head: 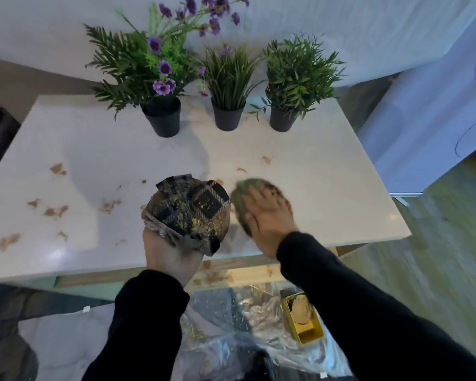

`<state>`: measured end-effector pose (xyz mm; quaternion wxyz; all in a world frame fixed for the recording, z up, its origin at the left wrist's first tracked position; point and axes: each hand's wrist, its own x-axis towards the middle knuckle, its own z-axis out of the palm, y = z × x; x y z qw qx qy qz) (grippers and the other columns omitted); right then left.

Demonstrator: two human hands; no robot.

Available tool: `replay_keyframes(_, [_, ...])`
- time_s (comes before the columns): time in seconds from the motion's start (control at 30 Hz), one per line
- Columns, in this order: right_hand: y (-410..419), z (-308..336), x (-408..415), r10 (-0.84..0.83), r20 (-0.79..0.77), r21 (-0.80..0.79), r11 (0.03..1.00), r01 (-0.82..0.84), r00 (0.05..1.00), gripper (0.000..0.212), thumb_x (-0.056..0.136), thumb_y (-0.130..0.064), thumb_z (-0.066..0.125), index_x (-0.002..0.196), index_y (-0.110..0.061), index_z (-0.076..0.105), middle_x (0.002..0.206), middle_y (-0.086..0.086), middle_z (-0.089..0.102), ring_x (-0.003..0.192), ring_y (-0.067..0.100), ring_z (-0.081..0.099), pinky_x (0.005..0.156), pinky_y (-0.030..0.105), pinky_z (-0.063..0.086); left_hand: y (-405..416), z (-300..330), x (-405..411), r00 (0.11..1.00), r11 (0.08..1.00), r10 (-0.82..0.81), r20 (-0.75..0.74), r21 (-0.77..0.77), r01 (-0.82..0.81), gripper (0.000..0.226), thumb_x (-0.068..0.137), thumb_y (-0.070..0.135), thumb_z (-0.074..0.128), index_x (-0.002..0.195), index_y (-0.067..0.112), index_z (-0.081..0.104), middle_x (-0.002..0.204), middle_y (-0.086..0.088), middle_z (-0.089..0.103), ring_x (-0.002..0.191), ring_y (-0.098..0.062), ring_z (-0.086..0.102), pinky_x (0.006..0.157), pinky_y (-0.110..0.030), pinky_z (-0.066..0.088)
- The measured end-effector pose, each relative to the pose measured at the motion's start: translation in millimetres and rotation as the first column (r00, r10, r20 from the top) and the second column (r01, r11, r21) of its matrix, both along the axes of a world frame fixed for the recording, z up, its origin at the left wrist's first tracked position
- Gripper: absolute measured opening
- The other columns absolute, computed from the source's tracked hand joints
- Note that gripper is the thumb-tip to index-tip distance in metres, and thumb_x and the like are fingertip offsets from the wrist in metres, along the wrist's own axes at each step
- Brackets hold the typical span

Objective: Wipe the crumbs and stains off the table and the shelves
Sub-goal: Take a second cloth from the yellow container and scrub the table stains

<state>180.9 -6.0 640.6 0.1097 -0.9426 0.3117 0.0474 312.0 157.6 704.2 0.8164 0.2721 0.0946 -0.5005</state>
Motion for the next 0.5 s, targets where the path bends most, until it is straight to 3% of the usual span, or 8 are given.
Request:
replay_keyframes(0.07, [22.6,0.7,-48.0,0.104,-0.013,0.017,0.994,-0.104,0.994,0.060,0.102,-0.043,0.018,0.159,-0.026,0.028,0.169,-0.003,0.014,0.156,0.023,0.009,0.127,0.044,0.006,-1.9,2.4,1.1,1.000,1.000,-0.007,-0.007,-0.018,0.007,0.050,0.104,0.040,0.034,0.127,0.011,0.069,0.130,-0.017,0.066,0.114,-0.036,0.067,0.094,-0.060,0.051])
replay_keyframes(0.13, [4.8,2.3,-80.7,0.099,-0.057,0.026,0.995,-0.097,0.994,0.063,0.101,-0.047,0.015,0.159,-0.028,0.028,0.169,-0.004,0.014,0.156,0.021,0.010,0.127,0.040,0.003,-4.4,6.7,2.7,1.000,0.999,-0.025,0.000,-0.028,0.025,0.052,0.104,0.040,0.034,0.133,0.010,0.065,0.132,-0.018,0.065,0.116,-0.037,0.066,0.096,-0.061,0.050])
replay_keyframes(0.23, [-67.7,3.8,-66.0,-0.099,-0.076,-0.031,0.995,0.097,0.992,0.073,0.096,-0.053,0.003,0.161,-0.026,0.022,0.170,-0.002,0.011,0.156,0.023,0.011,0.126,0.038,0.004,-5.2,7.3,4.1,0.998,0.999,-0.054,0.021,0.001,0.054,0.052,0.104,0.041,0.034,0.137,0.011,0.061,0.132,-0.017,0.065,0.116,-0.036,0.066,0.096,-0.060,0.050])
replay_keyframes(0.37, [-122.4,4.4,32.7,-0.306,-0.039,-0.032,0.952,0.305,0.951,0.058,0.107,-0.044,0.020,0.162,-0.026,0.015,0.171,-0.003,0.005,0.156,0.026,0.005,0.126,0.044,0.007,-2.3,-0.8,3.0,0.995,0.994,-0.103,-0.007,0.030,0.103,0.052,0.104,0.043,0.037,0.132,0.010,0.064,0.129,-0.018,0.067,0.112,-0.036,0.068,0.091,-0.057,0.055])
replay_keyframes(0.5, [-65.1,3.0,47.3,-0.099,-0.024,-0.009,0.995,0.099,0.995,0.057,0.108,-0.041,0.025,0.162,-0.027,0.018,0.171,-0.007,0.003,0.157,0.021,0.002,0.126,0.041,0.002,-10.8,-9.6,7.6,0.991,0.992,-0.118,0.060,0.055,0.115,0.051,0.105,0.040,0.036,0.134,0.007,0.061,0.130,-0.017,0.066,0.117,-0.035,0.066,0.095,-0.053,0.055])
